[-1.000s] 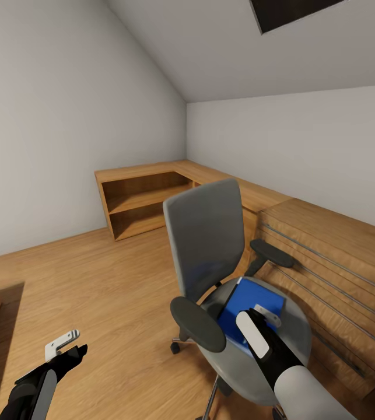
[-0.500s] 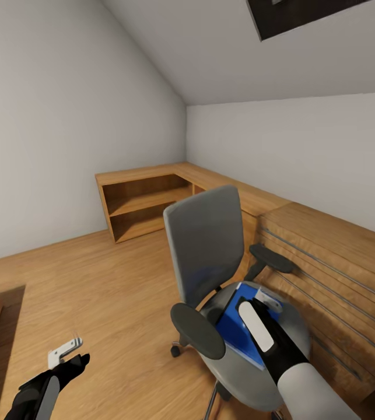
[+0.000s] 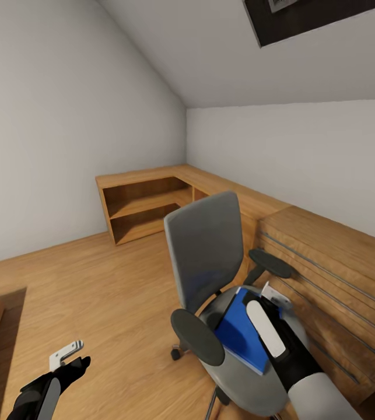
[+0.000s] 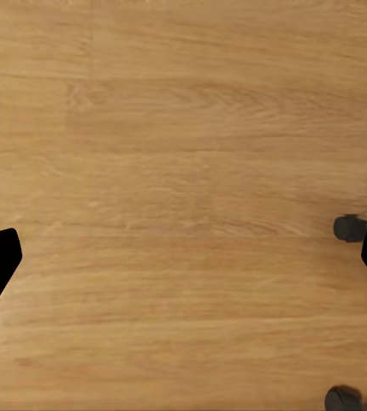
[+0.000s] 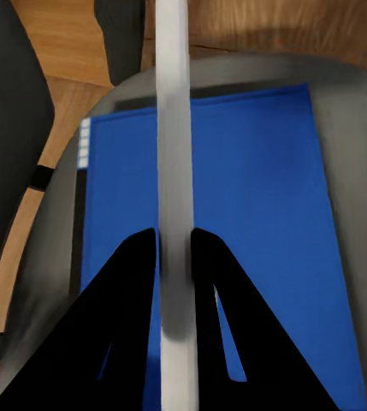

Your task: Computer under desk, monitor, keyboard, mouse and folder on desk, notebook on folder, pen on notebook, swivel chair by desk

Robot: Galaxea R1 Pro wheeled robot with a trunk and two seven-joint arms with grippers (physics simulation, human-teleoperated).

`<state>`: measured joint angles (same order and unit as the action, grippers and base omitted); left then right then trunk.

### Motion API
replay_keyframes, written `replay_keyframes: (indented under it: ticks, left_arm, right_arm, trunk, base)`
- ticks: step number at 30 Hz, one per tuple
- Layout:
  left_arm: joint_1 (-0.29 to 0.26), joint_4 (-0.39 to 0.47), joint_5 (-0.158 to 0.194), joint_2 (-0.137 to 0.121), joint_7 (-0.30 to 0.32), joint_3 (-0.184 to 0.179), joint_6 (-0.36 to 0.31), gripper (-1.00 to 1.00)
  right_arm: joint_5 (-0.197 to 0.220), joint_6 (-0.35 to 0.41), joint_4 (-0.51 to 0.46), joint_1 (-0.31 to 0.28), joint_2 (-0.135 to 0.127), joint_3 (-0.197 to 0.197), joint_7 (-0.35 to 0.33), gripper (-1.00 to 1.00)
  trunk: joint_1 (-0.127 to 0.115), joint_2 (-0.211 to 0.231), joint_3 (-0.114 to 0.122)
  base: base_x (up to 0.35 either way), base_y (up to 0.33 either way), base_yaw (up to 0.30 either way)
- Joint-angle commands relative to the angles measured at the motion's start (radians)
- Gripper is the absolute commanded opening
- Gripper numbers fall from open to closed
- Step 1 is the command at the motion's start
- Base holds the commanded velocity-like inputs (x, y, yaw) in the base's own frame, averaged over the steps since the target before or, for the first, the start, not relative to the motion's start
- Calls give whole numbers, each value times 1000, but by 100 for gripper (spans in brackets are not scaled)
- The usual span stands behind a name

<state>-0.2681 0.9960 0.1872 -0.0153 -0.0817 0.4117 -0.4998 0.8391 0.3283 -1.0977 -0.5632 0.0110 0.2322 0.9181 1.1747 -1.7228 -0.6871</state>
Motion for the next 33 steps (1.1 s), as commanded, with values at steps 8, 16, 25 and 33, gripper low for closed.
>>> replay_keyframes:
  ticks: [8, 16, 25, 33]
  left_arm:
    - [0, 1, 9, 7, -9, -2, -2, 100]
    - [0, 0, 9, 21, -7, -6, -2, 100]
    - [0, -96, 10, 14, -2, -2, -1, 100]
    - [0, -342, 9, -19, 2, -1, 69, 100]
  right_arm:
    - [5, 12, -167, 60, -21, 1, 55, -100]
    - [7, 25, -302, 126, -46, 1, 66, -100]
    - [7, 33, -319, 135, -49, 1, 68, -100]
    - [9, 43, -337, 135, -47, 2, 114, -100]
  trunk:
    - [-31, 56, 24]
    - [-62, 112, 49]
    - [-96, 175, 77]
    - [-127, 231, 102]
  base:
    - [0, 0, 0]
    - [0, 0, 0]
    - [-7, 0, 0]
    - [-248, 0, 0]
